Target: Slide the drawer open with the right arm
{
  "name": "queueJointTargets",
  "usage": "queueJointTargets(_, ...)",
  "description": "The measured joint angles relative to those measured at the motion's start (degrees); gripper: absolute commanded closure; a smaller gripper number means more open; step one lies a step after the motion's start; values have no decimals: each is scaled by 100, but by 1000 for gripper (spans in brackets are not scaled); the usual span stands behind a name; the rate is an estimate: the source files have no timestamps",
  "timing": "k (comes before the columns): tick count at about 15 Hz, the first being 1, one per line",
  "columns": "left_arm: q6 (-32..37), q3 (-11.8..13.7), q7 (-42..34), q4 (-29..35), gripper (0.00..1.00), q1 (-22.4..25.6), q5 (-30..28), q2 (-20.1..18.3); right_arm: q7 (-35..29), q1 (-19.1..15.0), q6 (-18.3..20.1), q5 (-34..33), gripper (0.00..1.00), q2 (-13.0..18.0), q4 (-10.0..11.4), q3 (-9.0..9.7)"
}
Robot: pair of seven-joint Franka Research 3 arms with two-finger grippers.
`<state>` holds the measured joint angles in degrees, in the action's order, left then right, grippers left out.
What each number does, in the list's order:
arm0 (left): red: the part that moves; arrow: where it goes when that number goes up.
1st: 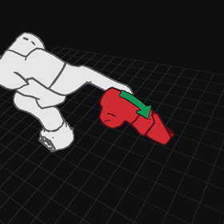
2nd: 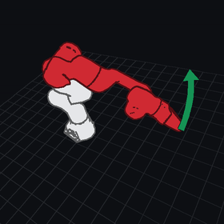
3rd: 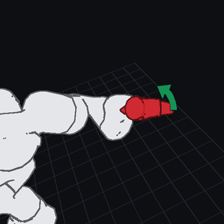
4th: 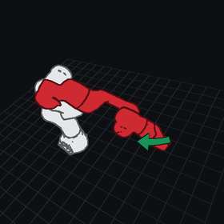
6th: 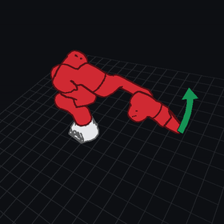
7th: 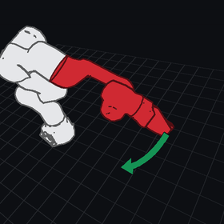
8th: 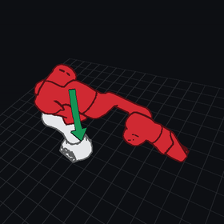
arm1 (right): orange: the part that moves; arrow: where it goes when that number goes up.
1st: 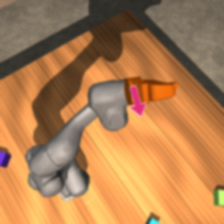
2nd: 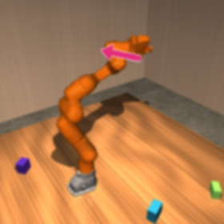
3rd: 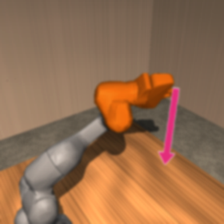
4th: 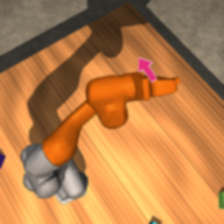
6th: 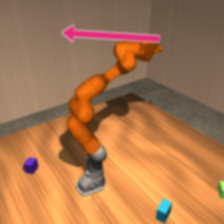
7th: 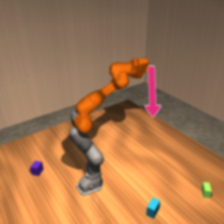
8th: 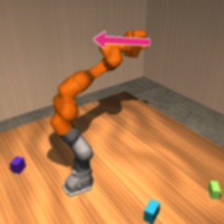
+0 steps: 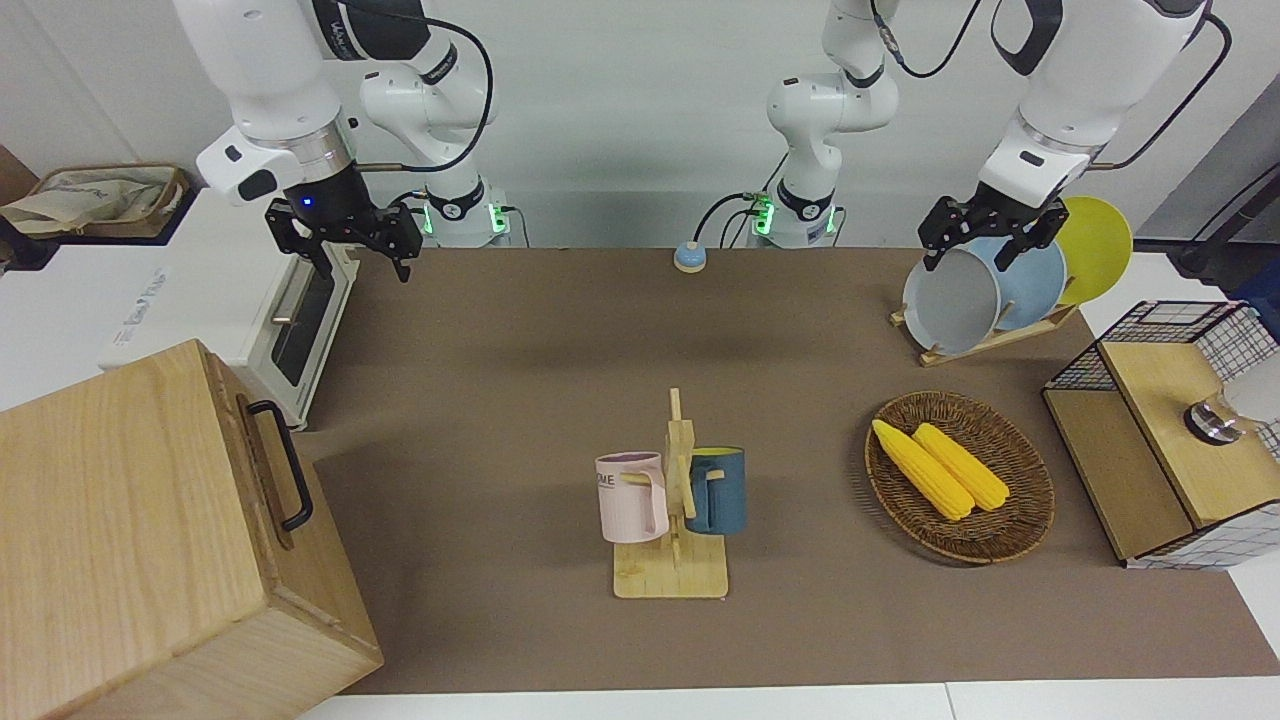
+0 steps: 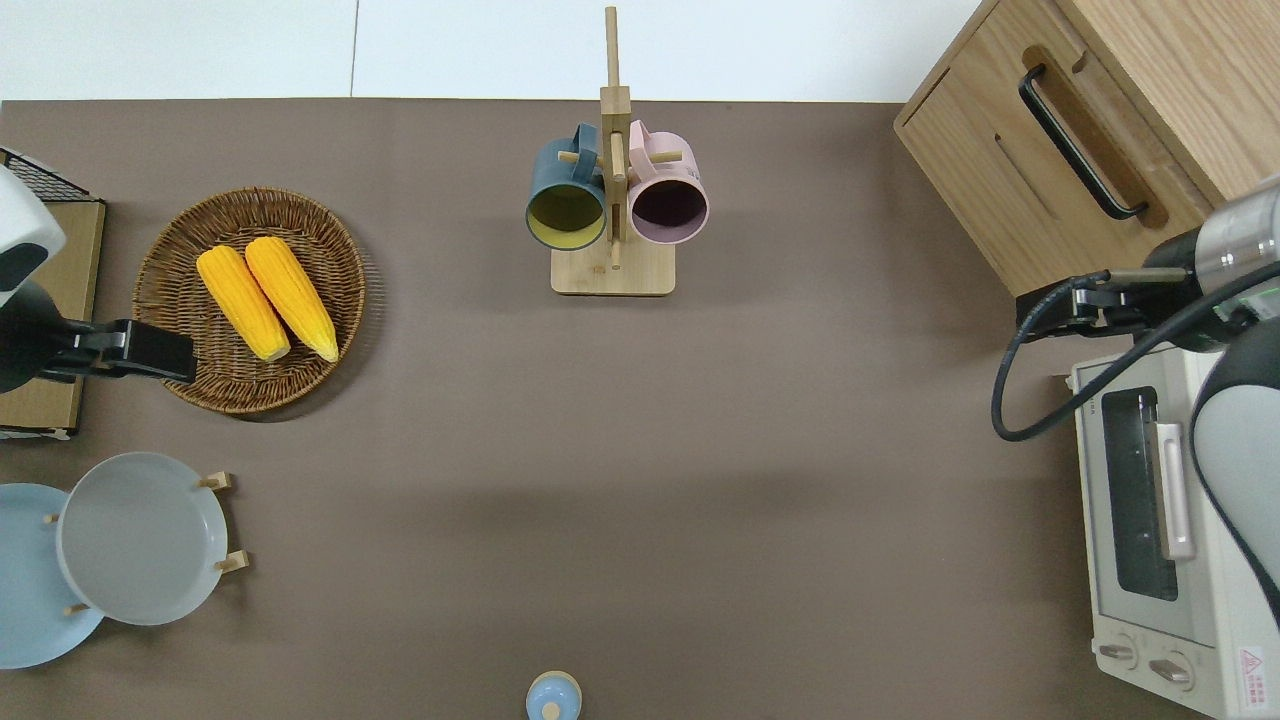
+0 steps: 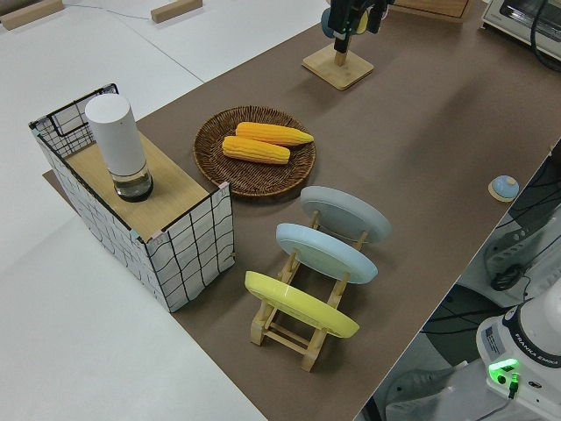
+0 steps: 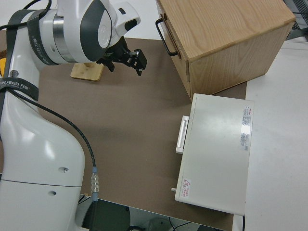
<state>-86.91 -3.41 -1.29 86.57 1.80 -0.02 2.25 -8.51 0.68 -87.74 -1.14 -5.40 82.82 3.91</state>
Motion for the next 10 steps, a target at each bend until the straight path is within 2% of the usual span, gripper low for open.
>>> queueJointTargets(3,0,0,0,0,7,0,0,0,1,-4,0,-159,15,-73,-81,7)
queueJointTargets(5,0,0,0,0,7,0,0,0,5,30,0,-601,13,-115,-107,64)
queueJointTargets(7,0,0,0,0,7,0,0,0,8,189,0,-1235,15,-177,-110,123)
queueJointTargets(10,0,0,0,0,7,0,0,0,8,654,0,-2438,15,-348,-109,165)
